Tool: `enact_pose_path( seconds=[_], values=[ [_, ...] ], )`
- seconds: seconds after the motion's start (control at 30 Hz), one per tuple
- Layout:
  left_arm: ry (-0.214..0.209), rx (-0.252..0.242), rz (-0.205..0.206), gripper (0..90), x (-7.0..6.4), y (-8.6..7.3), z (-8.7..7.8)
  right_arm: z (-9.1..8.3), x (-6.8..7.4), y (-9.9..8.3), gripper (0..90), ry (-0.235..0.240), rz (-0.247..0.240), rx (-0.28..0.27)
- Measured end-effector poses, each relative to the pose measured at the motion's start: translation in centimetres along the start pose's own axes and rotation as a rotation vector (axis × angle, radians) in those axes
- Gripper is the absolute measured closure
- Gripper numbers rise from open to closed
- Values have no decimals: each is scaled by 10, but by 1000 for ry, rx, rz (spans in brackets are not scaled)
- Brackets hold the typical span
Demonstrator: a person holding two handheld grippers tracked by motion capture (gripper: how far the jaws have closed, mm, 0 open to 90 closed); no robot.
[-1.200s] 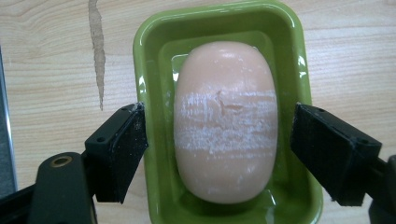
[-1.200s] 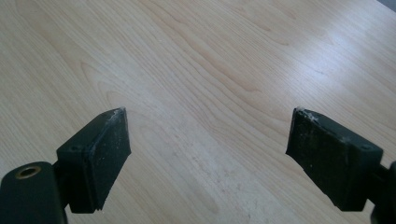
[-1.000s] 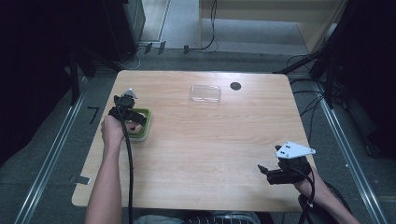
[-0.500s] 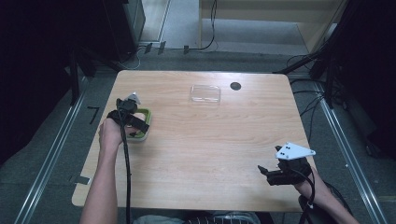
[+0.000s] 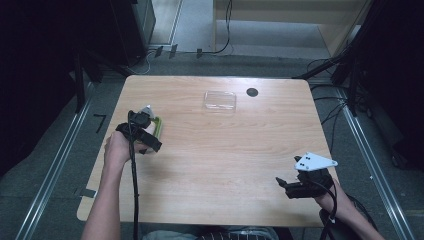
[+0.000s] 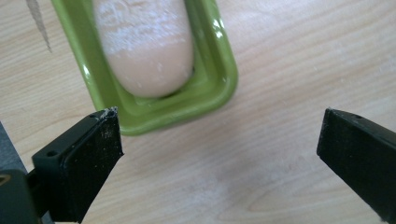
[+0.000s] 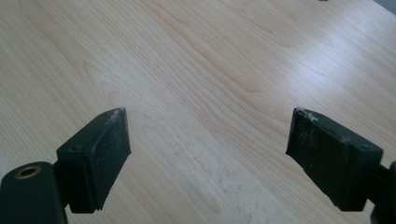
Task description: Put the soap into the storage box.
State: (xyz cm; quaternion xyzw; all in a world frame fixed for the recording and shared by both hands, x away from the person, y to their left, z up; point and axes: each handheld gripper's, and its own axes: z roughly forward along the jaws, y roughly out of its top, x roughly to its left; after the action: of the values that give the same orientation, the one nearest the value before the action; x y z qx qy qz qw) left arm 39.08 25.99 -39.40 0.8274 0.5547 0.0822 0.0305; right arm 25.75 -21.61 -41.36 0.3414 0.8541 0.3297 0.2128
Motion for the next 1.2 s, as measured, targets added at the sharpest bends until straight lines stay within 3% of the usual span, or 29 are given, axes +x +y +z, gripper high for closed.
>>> enact_pose_path(
  seconds=[0.43, 0.63, 1.2],
  values=[
    [-12, 1, 76, 0, -23, -19, -12, 0, 0, -1, 134, 0, 3, -2],
    [-6, 34, 120, 0, -35, -35, -10, 0, 0, -1, 134, -1, 5, -2],
    [-17, 29, 137, 0, -48, -68, -3, -1, 0, -1, 134, -1, 8, -2]
  ],
)
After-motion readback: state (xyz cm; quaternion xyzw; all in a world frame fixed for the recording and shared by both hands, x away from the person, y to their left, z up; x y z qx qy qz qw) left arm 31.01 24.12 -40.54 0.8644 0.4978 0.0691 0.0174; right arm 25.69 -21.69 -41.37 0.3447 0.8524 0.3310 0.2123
